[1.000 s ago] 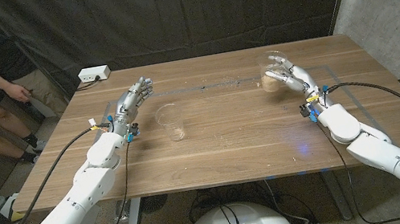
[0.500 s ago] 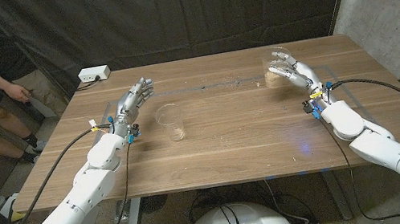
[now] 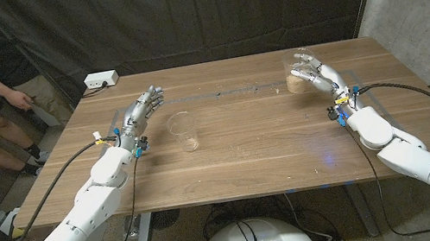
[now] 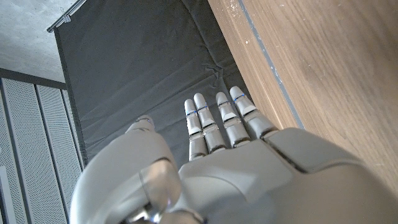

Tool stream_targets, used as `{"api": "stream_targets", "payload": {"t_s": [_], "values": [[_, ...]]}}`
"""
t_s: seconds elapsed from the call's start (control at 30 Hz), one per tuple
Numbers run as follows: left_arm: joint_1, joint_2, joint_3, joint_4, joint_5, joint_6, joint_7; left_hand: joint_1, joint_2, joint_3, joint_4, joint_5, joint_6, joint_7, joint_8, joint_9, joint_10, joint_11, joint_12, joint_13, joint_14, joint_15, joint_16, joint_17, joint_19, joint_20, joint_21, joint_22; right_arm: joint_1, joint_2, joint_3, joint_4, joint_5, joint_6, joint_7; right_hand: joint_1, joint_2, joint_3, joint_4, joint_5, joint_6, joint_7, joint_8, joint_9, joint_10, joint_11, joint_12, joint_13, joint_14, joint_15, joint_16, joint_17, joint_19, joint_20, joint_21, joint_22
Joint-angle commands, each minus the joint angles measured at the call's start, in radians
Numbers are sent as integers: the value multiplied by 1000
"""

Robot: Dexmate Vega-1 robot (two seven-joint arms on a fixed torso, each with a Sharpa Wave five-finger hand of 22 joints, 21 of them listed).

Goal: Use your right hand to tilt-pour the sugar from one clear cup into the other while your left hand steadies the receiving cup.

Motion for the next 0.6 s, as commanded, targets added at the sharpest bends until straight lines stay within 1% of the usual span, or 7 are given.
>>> {"api": "stream_targets", "payload": {"t_s": [0.03, 0.23, 0.43, 0.47, 0.6], "values": [[56, 85, -19, -68, 6, 19, -10, 4, -49, -11, -16, 3, -16, -4, -7, 4, -6, -3, -5, 3, -1, -88, -4, 1, 10, 2, -4, 1, -26, -8, 8, -30, -3, -18, -15, 12, 2, 6, 4, -2, 12, -1, 6, 5, 8, -2, 7, 6, 9, -179, 2, 4, 7, -122, 4, 6], [82, 123, -28, -90, 1, 22, -23, 1, -74, -23, -21, 8, -28, -1, -12, 5, -15, 0, -10, 4, -9, -83, -6, 1, 8, 6, -7, 1, -45, -14, 15, -48, -2, -27, -23, 13, 2, 5, 4, -4, 15, 0, 7, 5, 10, 1, 12, 9, 11, -179, 0, 7, 7, -122, 6, 7], [102, 148, -35, -92, -5, 10, -38, -3, -83, -29, -21, 11, -33, 1, -14, 5, -16, -3, -11, 5, -12, -83, -7, 2, 8, 7, -7, 2, -54, -25, 21, -61, -9, -34, -27, 15, 2, 5, 5, -5, 20, 0, 8, 5, 13, 1, 16, 12, 13, -179, 0, 10, 9, -122, 7, 7], [104, 151, -36, -89, -6, 6, -42, -4, -84, -30, -20, 12, -33, -1, -15, 5, -18, 1, -12, 5, -13, -83, -7, 2, 8, 7, -7, 2, -55, -26, 21, -62, -10, -33, -26, 15, 2, 5, 5, -5, 20, 1, 9, 5, 14, 0, 17, 12, 14, -179, -1, 11, 9, -122, 7, 7], [122, 162, -43, -73, -11, -25, -58, -6, -86, -32, -20, 14, -35, -2, -15, 5, -18, -2, -12, 5, -13, -84, -6, 2, 8, 7, -7, 2, -59, -36, 23, -75, -20, -47, -27, 16, 3, 5, 5, -6, 25, 2, 10, 5, 15, 1, 18, 14, 15, -179, -1, 12, 9, -122, 8, 7]]}}
